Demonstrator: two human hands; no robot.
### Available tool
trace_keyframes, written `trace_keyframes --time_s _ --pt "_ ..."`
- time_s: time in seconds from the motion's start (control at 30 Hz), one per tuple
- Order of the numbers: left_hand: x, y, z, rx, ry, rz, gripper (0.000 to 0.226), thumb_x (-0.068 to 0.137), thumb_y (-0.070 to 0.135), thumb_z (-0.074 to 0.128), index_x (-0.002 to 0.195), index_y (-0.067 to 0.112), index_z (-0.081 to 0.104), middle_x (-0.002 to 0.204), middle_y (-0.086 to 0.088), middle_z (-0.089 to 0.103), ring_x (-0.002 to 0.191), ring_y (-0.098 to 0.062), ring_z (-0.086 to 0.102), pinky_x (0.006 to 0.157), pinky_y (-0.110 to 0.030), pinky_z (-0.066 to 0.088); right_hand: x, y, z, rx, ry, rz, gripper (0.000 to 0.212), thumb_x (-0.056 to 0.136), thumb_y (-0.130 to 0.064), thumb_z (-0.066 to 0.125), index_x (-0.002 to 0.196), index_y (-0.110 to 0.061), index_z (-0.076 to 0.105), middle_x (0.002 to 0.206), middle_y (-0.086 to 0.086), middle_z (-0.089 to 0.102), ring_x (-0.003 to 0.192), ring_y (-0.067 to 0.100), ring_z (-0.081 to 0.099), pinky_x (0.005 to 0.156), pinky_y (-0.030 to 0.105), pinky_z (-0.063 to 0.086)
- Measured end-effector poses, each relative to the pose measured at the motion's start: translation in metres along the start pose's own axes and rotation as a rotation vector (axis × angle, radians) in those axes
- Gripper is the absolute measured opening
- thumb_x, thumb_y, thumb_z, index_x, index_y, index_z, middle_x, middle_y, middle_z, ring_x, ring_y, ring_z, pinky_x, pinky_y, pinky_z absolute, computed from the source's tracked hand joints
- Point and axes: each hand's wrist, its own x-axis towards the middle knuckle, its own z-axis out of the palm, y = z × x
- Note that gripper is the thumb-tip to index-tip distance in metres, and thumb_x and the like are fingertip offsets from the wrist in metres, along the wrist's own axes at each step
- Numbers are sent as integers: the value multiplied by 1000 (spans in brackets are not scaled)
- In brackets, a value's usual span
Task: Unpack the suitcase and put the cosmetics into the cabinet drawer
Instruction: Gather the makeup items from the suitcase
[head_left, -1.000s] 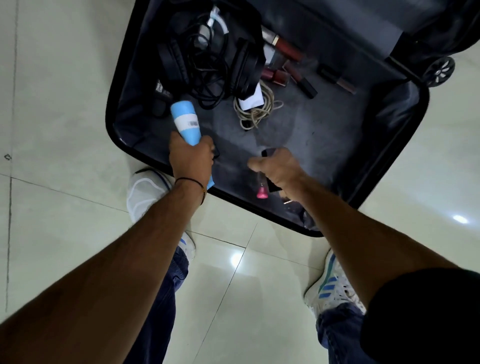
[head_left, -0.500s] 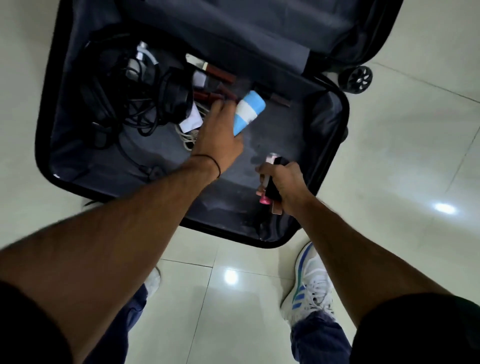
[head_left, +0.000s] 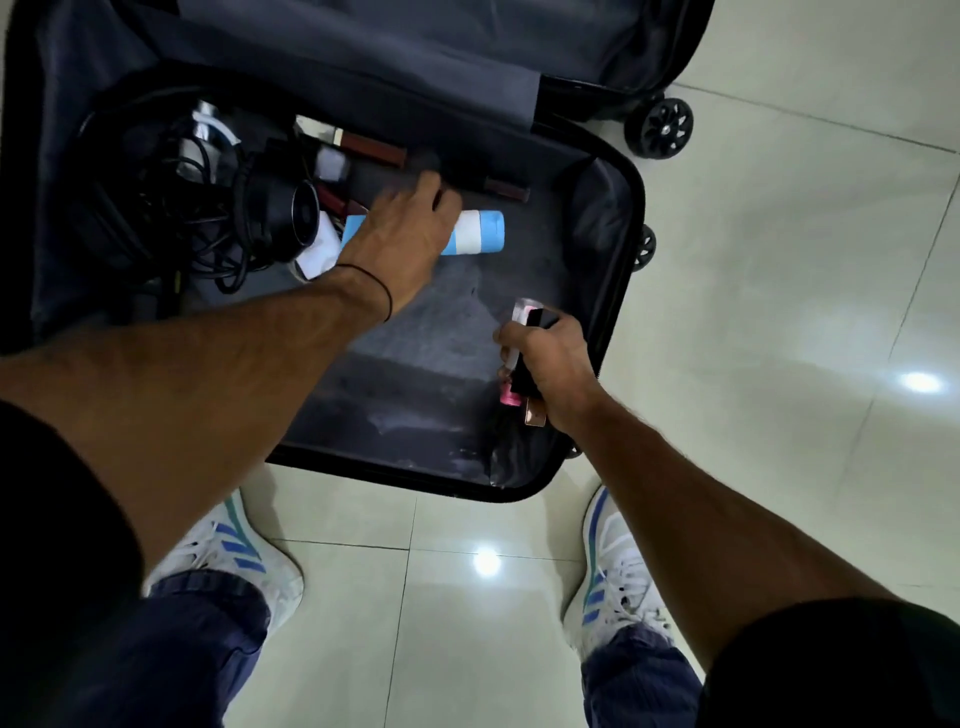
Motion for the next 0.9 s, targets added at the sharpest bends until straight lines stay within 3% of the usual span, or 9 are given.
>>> trace_keyframes --time_s 0.07,0.13,0.33,0.47,0.6,0.7,0.8,0.9 --pt "-13 4 -5 -125 43 55 36 74 -9 64 108 -2 52 107 -26 50 78 -44 56 61 -44 40 -5 1 -1 32 2 8 13 85 6 61 87 -4 53 62 10 48 43 16 45 41 20 42" --pt "-25 5 -7 -201 59 82 37 74 -6 67 107 0 51 104 -24 49 75 -40 54 58 -39 38 -9 2 -1 51 13 15 13 84 5 62 83 -5 54 61 9 49 44 17 45 44 22 43" --pt "-39 1 3 -213 -97 52 48 69 -8 68 113 -1 54 106 -24 51 84 -43 55 67 -45 42 -15 7 -1 38 39 17 17 82 3 63 74 -9 54 59 8 52 46 20 49 52 30 46" --pt "-48 11 11 -198 -146 19 44 70 2 69 112 2 56 102 -21 62 92 -41 54 77 -46 41 -10 11 2 -13 64 -20 11 75 -5 66 75 -11 57 58 7 56 54 24 52 61 39 49" --pt "-78 34 27 -204 -165 -149 42 74 11 68 113 4 55 108 -20 63 99 -41 55 83 -46 42 -10 16 5 10 132 -40 11 74 -9 68 76 -13 57 61 6 58 56 25 55 60 41 53" --pt "-105 51 42 -391 -173 -328 39 75 8 69 111 2 56 110 -22 61 101 -42 55 82 -44 43 -13 18 5 -5 161 -73 15 65 -17 66 78 -17 59 64 5 61 59 26 59 64 48 58" --pt "-125 63 56 -591 -229 -439 36 76 7 70 110 1 59 112 -21 59 103 -39 56 85 -41 45 -20 19 1 16 156 -96 12 69 -12 64 78 -12 57 65 6 58 59 26 57 60 42 55" --pt "-137 68 68 -447 -328 -277 40 76 12 70 114 7 59 115 -16 55 104 -37 53 86 -43 44 -23 19 -6 86 134 -109 11 79 2 60 82 -6 53 66 14 52 54 25 51 52 32 47"
